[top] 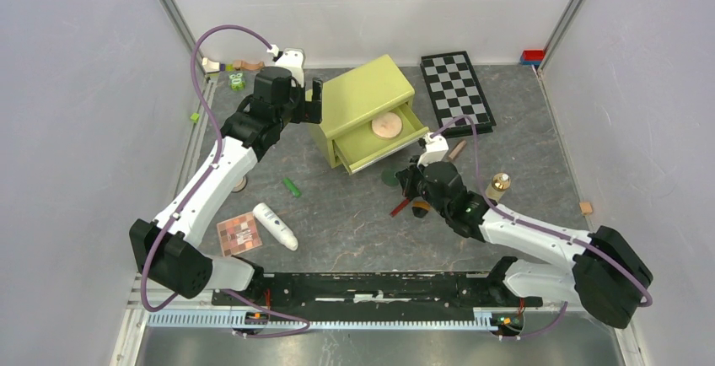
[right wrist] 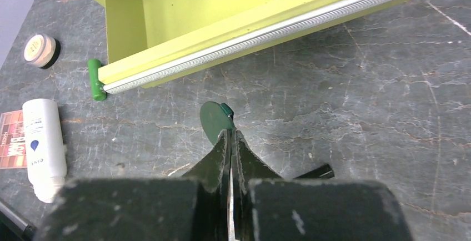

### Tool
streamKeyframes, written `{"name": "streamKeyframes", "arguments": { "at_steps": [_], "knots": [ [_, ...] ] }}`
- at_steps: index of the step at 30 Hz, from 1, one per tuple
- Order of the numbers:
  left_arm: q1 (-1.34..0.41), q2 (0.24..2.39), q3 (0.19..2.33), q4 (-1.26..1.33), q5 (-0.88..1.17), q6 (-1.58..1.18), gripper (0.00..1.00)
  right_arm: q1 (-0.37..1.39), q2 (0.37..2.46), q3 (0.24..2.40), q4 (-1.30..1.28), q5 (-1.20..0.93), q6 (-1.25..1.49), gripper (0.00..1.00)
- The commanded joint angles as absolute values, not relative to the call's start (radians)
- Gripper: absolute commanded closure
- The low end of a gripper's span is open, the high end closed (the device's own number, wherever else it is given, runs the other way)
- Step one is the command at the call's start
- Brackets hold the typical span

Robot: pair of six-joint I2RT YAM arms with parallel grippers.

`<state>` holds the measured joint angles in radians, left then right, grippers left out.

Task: Organize the makeup
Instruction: Pick up the makeup tool from the center of the board, then place the makeup tool in the drawer.

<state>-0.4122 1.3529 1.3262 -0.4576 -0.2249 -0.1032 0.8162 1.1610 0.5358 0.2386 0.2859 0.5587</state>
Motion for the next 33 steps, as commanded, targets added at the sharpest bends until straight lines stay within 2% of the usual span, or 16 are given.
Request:
{"name": "streamKeyframes", "arguments": {
  "at_steps": [1, 11, 20, 27, 29, 33],
  "knots": [
    [-0.416, 1.327, 1.355, -0.442, -0.211, -0.055, 0.0, 0.821, 1.132, 0.601, 0.171, 0.342, 0.493, 1.0],
    [-0.414, 1.325, 1.355, -0.442, -0.214, -0.054, 0.0, 0.821, 1.15, 0.742, 0.185, 0.332, 0.449, 1.0],
    [-0.415, 1.322, 1.355, -0.442, -0.225, -0.051, 0.0, 0.821, 1.369, 0.981, 0.191, 0.27, 0.397, 1.0],
    [-0.414, 1.324, 1.355, -0.442, -0.226, -0.049, 0.0, 0.821, 1.485, 1.055, 0.199, 0.233, 0.402, 0.99],
    [-0.414, 1.325, 1.355, -0.442, -0.226, -0.049, 0.0, 0.821, 1.498, 1.055, 0.201, 0.23, 0.405, 0.9],
    [-0.414, 1.327, 1.353, -0.441, -0.226, -0.049, 0.0, 0.819, 1.505, 1.051, 0.181, 0.258, 0.405, 0.66]
  ]
}}
